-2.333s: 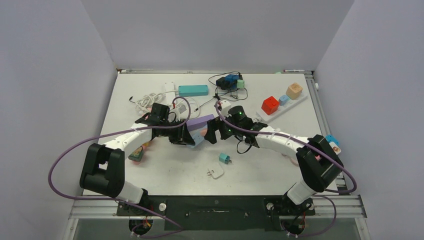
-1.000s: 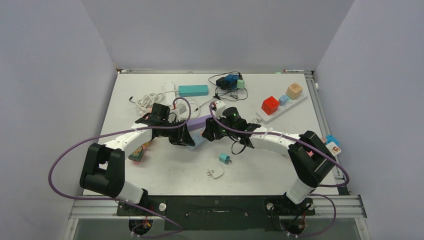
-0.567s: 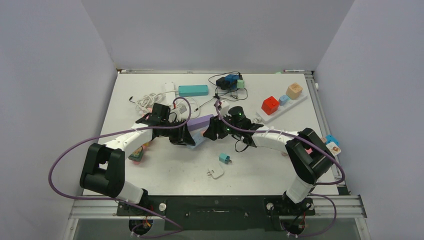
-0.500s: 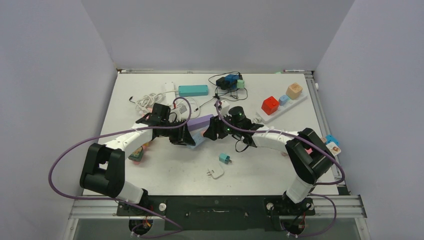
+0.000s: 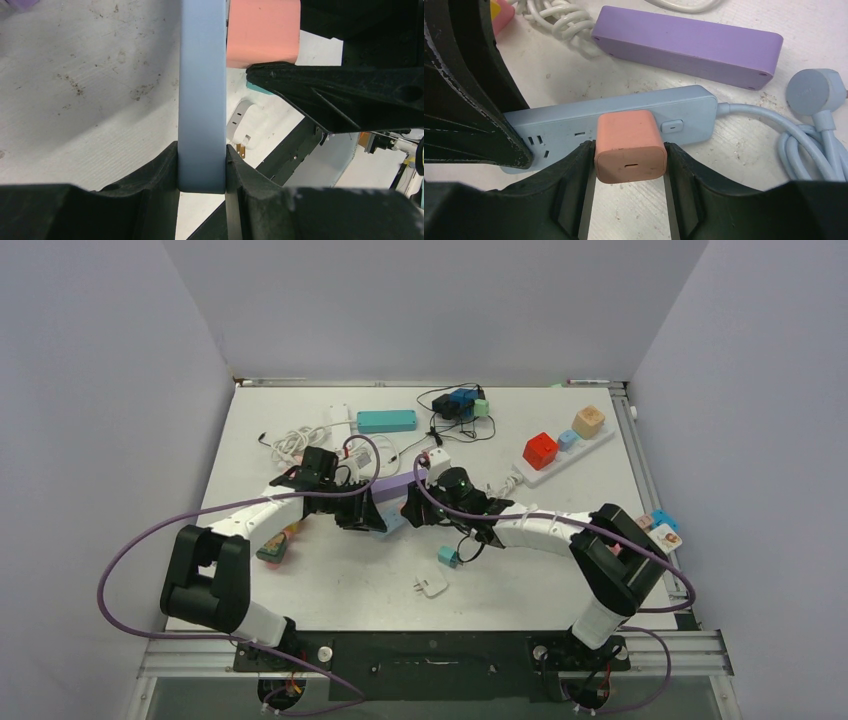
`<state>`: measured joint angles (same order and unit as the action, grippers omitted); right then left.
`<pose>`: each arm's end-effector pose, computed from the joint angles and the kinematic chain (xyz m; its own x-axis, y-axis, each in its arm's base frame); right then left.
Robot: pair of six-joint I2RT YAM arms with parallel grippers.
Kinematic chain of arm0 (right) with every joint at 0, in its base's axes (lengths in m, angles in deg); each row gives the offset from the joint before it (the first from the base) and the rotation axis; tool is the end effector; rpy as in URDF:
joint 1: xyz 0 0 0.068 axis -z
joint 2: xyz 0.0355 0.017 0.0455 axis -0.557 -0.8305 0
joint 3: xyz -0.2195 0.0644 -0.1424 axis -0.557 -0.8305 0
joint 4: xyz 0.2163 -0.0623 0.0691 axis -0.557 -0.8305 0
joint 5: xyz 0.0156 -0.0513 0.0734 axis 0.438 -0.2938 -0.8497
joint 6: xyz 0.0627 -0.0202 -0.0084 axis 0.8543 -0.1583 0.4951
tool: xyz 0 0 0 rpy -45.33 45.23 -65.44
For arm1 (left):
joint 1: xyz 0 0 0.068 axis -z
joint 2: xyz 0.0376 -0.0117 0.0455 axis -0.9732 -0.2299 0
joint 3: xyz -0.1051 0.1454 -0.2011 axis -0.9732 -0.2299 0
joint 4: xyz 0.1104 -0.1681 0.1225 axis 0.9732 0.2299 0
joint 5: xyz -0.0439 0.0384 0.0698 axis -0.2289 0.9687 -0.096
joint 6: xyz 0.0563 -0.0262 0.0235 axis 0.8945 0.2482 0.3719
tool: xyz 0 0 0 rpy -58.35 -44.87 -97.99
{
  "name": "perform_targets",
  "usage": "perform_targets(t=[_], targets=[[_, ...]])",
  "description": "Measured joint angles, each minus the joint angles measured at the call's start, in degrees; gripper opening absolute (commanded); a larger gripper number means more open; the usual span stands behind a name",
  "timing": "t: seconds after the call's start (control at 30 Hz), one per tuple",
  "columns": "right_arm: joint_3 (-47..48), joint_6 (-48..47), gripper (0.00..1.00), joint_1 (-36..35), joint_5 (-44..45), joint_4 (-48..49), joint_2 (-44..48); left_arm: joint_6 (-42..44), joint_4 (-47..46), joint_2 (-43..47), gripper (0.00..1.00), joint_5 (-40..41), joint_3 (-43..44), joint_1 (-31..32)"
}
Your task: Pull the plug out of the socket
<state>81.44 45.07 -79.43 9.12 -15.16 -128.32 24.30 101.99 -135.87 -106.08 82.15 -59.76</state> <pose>0.2371 0.2563 0.2005 -0.6318 -0.1209 -0.7657 -0.6260 0.6621 0.4120 0.2458 -0.1089 0.1932 -0.9558 0.0201 -0.2933 0.2200 0.7106 -0.6683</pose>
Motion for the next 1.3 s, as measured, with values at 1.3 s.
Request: perform_targets(t=[1.3], targets=[[-2.29,2.99,0.05,1.16,0.5,-0.22,2.03,-1.05,-1.51,-1.57,0.0,-1.86,0.02,-0.11]])
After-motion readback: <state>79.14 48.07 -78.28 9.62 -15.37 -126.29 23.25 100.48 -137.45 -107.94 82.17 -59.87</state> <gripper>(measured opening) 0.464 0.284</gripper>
